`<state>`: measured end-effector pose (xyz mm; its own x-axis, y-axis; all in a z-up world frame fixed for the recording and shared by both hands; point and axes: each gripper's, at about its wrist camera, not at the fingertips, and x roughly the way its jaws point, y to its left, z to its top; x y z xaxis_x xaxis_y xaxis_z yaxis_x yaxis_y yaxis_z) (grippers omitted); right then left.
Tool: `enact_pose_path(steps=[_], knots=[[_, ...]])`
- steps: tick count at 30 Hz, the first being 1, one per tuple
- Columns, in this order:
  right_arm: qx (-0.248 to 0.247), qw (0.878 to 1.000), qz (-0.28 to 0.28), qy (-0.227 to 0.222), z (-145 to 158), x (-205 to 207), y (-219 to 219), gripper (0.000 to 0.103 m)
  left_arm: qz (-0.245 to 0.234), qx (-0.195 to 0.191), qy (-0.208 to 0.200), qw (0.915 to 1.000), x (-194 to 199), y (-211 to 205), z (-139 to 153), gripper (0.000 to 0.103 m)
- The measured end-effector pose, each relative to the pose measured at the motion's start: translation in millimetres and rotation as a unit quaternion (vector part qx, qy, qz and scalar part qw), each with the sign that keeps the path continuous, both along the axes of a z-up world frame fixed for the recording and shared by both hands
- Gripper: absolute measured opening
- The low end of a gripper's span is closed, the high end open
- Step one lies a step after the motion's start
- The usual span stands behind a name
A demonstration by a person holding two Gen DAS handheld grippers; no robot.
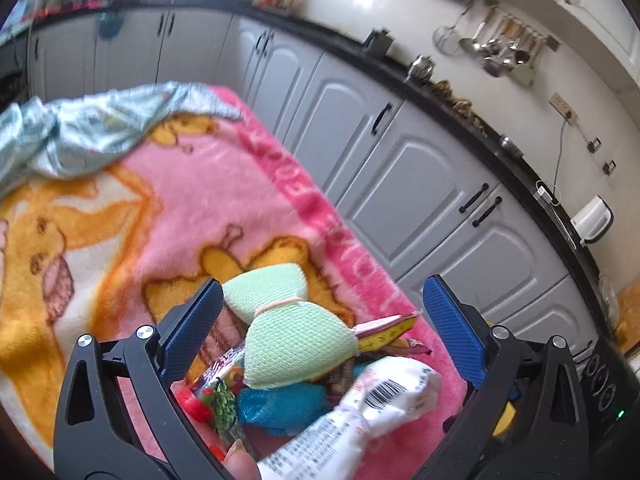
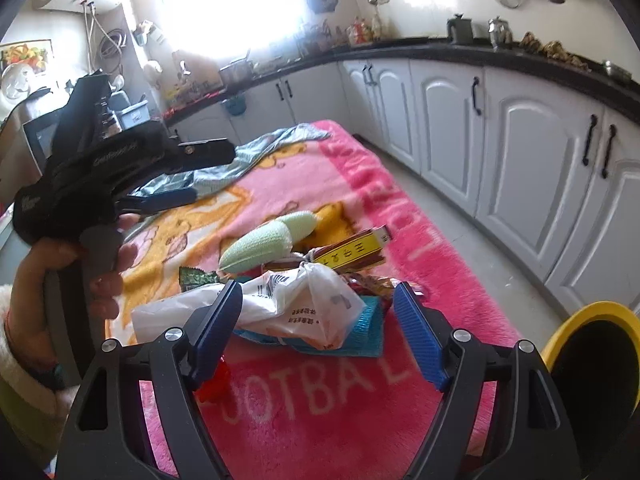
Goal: Collect trash
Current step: 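Grasp the green mesh sponge with the left tool while the right tool grasps the white plastic bag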
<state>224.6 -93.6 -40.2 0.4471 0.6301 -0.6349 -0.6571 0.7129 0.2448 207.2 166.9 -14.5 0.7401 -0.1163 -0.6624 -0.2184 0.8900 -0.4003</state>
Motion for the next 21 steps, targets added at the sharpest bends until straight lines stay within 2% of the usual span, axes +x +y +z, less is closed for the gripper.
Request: enact_pose_path(steps=[4,6,8,13,16,18,21], knots=[[-0.001,1.000,0.016,0.024,-13,11,10,0.071,-0.007,-0.042,0.051,0.9978,23,13,-22,0.092],[-0.007,0.999,0.023,0.034,-18,15,15,0.063,-0.005,-0.050,0.078,0.9956,33,16,-34,0.092],[-0.008,0.998,0.032,0.044,-22,18,17,0.048,-0.008,-0.059,0.101,0.9931,41,19,-45,0.092],[-0.007,0.998,0.035,0.043,-25,15,14,0.030,0.001,-0.081,0.146,0.9859,48,26,-68,0.092],[0.002,0.999,0.033,0.027,-18,7,8,0.026,0.002,-0.090,0.154,0.9839,48,27,-74,0.091],[0.002,0.999,0.030,0.016,-13,2,6,0.025,0.000,-0.100,0.154,0.9829,47,27,-77,0.082],[0.002,1.000,0.029,0.007,-8,-2,5,0.025,-0.002,-0.115,0.161,0.9803,49,26,-81,0.075]])
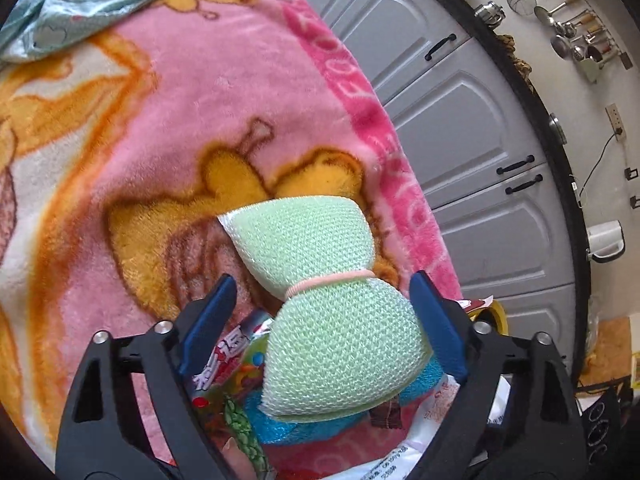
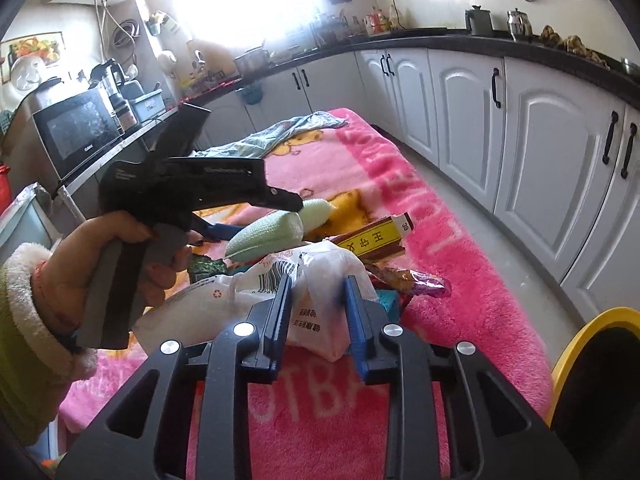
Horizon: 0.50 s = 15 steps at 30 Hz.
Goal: Collect trash
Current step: 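Grasp the green mesh sponge with the left tool while the right tool grasps the white plastic bag, then carry the sponge and bag to the yellow bin and open both tools to drop them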
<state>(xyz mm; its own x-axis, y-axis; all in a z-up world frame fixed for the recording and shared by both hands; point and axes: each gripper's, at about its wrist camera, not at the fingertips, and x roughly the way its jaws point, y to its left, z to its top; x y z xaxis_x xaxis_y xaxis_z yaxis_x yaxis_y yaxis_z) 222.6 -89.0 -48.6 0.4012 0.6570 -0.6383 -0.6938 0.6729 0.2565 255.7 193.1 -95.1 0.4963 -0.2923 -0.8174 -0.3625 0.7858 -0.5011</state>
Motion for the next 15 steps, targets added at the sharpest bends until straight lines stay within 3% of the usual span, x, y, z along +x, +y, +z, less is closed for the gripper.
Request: enact_pose_path(steps=[10,15], knots=[[0.020,1.000,-0.009,-0.005,13,-8,-10,0.023,0.017,-0.018,-0.024,0.9994,-7,3,11,0.036],[0.036,0.999,-0.008,-0.020,28,-19,-14,0.022,0.006,-0.007,-0.064,0.9979,-18,2,36,0.033]])
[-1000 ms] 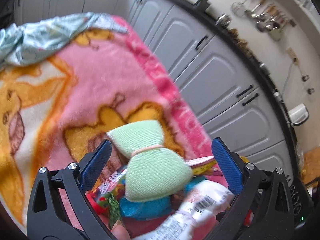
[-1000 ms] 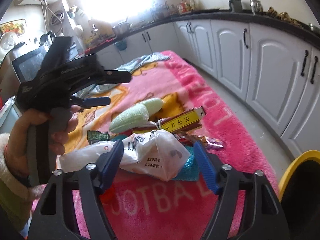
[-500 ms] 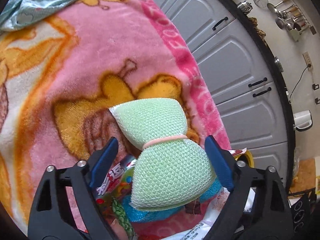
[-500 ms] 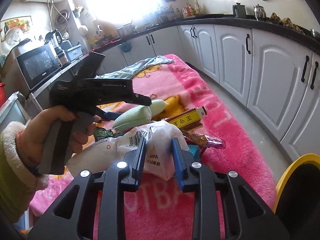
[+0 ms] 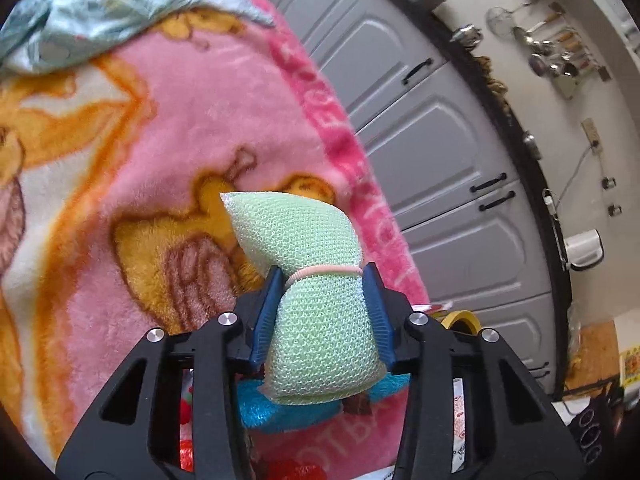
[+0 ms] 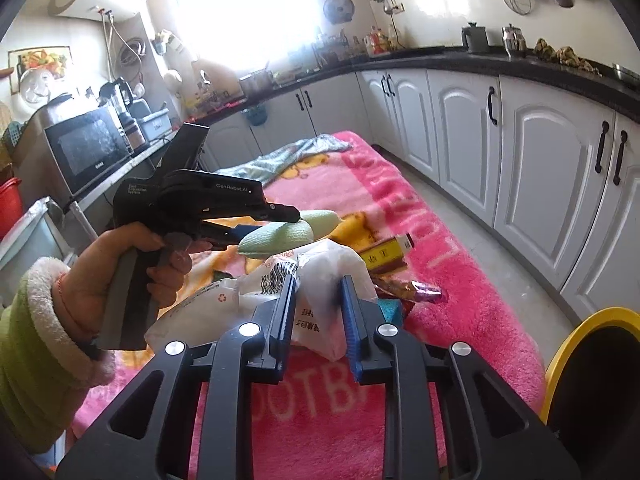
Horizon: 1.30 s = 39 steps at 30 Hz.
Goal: Collect trash
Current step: 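Carry the sponge and bag to the yellow bin and open both tools to drop them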
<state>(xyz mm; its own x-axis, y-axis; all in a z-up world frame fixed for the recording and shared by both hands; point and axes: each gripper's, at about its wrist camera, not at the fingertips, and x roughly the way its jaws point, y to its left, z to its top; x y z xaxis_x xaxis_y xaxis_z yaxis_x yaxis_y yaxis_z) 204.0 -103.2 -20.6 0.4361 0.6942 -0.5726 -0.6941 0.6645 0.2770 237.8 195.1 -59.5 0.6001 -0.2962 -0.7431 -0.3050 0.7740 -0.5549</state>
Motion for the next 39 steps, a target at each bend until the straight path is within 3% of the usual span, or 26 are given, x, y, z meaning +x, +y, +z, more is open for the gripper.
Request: enact_pose_path(steps=[10,16,19,20,29,39], knots=[[0.016,0.998,-0.017,-0.057,40,-20,-19,0.021,-0.018,0.035,-0.096,0.9946,-29,-19,67,0.032],[0.013,0.995,-0.049,-0.082,56,-25,-51,0.021,-0.047,0.060,-0.137,0.9876,-39,-52,94,0.032],[0.012,0.994,-0.070,-0.087,59,-26,-71,0.021,-0.063,0.071,-0.152,0.9839,-44,-71,100,0.027],[0.011,0.993,-0.076,-0.088,59,-26,-76,0.021,-0.068,0.073,-0.154,0.9830,-45,-75,101,0.016],[0.003,0.985,-0.139,-0.102,61,-27,-136,0.021,-0.124,0.078,-0.158,0.9765,-38,-135,94,0.013],[0.005,0.967,-0.229,-0.110,58,-30,-220,0.021,-0.188,0.080,-0.170,0.9640,-25,-208,90,0.011]])
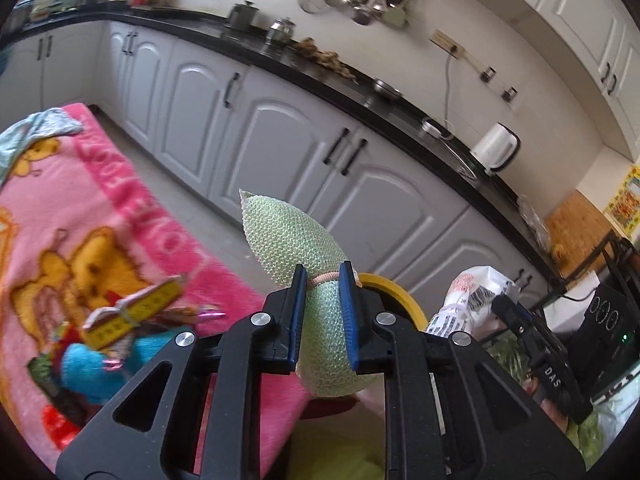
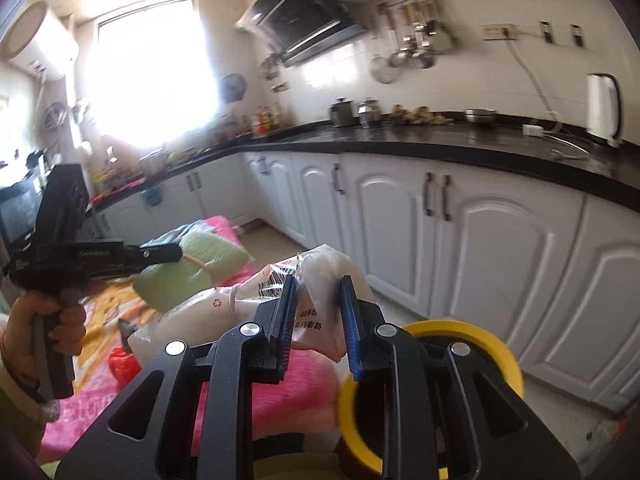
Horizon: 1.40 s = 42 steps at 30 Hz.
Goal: Collect trash
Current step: 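Carry the sponge and bag to the yellow bin and open both tools to drop them, then move both tools back over the remaining trash on the table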
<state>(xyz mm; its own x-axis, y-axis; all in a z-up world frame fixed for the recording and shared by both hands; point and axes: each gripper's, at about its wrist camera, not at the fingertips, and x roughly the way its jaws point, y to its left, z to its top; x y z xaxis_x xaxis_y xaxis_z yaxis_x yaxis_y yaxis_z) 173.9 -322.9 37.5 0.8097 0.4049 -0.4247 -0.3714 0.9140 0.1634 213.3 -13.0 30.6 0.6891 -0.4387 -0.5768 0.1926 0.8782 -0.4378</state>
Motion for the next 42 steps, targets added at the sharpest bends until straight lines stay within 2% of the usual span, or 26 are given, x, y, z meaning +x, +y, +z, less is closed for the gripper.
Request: enact_pose_path(steps=[5,11,13,15,18,22,23,25,29,31,33,40,42], knots=[[0.005,0.999,-0.047,-0.004,-1,-5,-42,0.021,-0.033,0.002,0.001,0.9995,11,-44,-5,0.010],[-0.035,0.994,-0.101,-0.012,-3,-9,-71,0.021,-0.077,0.004,0.011,0.9970,28,-101,-21,0.009],[-0.046,0.992,-0.117,-0.005,-10,-8,-81,0.021,-0.093,0.007,0.017,0.9955,34,-121,-29,0.008],[-0.051,0.991,-0.127,0.004,-17,-4,-88,0.022,-0.105,0.008,0.022,0.9942,38,-135,-36,0.002],[-0.053,0.989,-0.140,0.019,-29,3,-95,0.023,-0.122,0.018,0.032,0.9919,43,-154,-47,0.002],[-0.057,0.986,-0.153,0.033,-44,8,-96,0.032,-0.123,0.019,0.052,0.9909,49,-162,-66,0.002],[-0.058,0.985,-0.158,0.035,-48,10,-96,0.043,-0.122,0.021,0.055,0.9908,50,-161,-71,0.002],[-0.063,0.984,-0.163,0.041,-54,13,-95,0.053,-0.118,0.024,0.059,0.9910,49,-158,-76,0.002],[-0.053,0.985,-0.151,0.058,-62,17,-90,0.053,-0.102,0.032,0.060,0.9925,47,-146,-80,0.019],[-0.056,0.986,-0.147,0.058,-62,18,-85,0.053,-0.091,0.035,0.057,0.9935,44,-138,-80,0.025],[-0.062,0.987,-0.138,0.057,-62,18,-78,0.054,-0.079,0.042,0.051,0.9947,40,-129,-78,0.038],[-0.057,0.991,-0.111,0.048,-53,11,-59,0.062,-0.042,0.052,0.031,0.9973,25,-96,-64,0.063],[-0.054,0.992,-0.103,0.044,-50,10,-54,0.064,-0.030,0.056,0.024,0.9977,19,-86,-59,0.076]])
